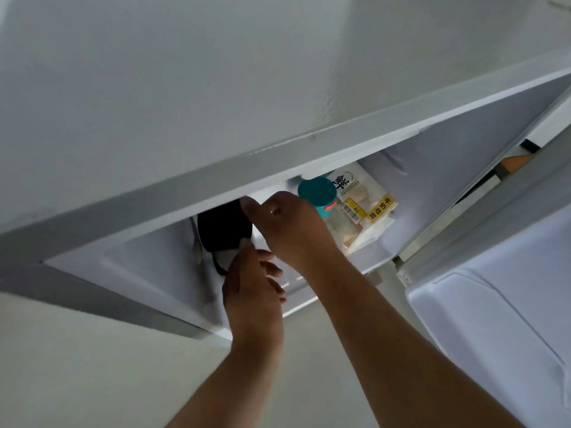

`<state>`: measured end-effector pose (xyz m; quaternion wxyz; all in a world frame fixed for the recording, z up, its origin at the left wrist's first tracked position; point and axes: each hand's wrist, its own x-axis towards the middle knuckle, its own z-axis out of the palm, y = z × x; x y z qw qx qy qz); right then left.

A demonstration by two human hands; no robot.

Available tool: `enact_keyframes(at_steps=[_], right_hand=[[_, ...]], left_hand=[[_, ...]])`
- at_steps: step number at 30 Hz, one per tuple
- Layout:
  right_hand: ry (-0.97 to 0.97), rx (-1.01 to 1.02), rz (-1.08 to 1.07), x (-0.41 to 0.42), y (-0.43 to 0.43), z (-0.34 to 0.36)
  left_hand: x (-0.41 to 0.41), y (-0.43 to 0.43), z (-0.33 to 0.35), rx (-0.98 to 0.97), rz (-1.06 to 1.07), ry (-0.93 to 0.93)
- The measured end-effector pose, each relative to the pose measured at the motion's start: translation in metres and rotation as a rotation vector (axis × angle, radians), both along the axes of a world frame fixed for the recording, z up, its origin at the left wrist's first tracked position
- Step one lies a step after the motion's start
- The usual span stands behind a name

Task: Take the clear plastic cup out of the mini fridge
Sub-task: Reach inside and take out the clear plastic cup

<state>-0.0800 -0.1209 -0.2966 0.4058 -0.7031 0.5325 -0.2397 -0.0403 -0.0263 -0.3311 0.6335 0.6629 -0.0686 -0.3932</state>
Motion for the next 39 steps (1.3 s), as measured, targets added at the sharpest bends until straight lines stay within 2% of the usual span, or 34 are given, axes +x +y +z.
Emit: enact_keyframes(at_steps=[3,7,11,16,20,23,25,27,28,29,30,31,33,35,37,39], right_hand=[[0.075,0.083,0.117,0.004,-0.016,0.008],[-0.012,0.283,0.177,0.000,-0.024,0.008],[-0.022,0.303,0.137,0.002,-0.022,0.012],[-0.101,0.326,0.111,-0.012,-0.018,0.015],[-0.218,0.298,-0.031,-0.043,-0.023,0.012],[-0.141,0.272,-0.125,-0.059,-0.026,0.006],[-0.045,0.272,-0.105,-0.060,-0.029,-0.006],[0.089,0.294,-0.073,-0.054,-0.029,-0.011],[0.258,0.267,-0.004,-0.051,-0.028,-0.010],[0.347,0.218,0.055,-0.049,-0.028,-0.011],[0.399,0.186,0.112,-0.048,-0.031,-0.016],[0.337,0.180,0.082,-0.046,-0.032,-0.019],[0.342,0.195,-0.026,-0.039,-0.039,-0.027],[0.500,0.146,0.022,-0.037,-0.041,-0.035],[0.655,0.028,0.084,-0.035,-0.039,-0.038],[0.725,-0.018,0.137,-0.035,-0.038,-0.036]], left_hand=[[0.003,-0.012,0.015,0.036,0.032,0.105],[0.007,-0.020,0.020,0.091,-0.071,0.128],[0.006,-0.022,0.020,0.075,-0.088,0.008],[-0.004,-0.021,0.022,0.027,-0.130,0.008],[-0.020,-0.028,0.020,-0.048,-0.248,-0.025],[-0.022,-0.042,0.011,0.091,-0.427,0.050],[-0.024,-0.047,0.001,0.163,-0.505,0.115],[-0.030,-0.045,-0.011,0.175,-0.457,0.116],[-0.032,-0.044,-0.016,0.178,-0.433,0.102],[-0.033,-0.043,-0.021,0.180,-0.420,0.088],[-0.032,-0.044,-0.025,0.187,-0.410,0.083],[-0.030,-0.046,-0.027,0.202,-0.400,0.099],[-0.024,-0.054,-0.033,0.241,-0.379,0.173],[-0.022,-0.056,-0.039,0.259,-0.366,0.195],[-0.020,-0.054,-0.046,0.285,-0.420,0.124],[-0.019,-0.052,-0.052,0.310,-0.471,0.049]])
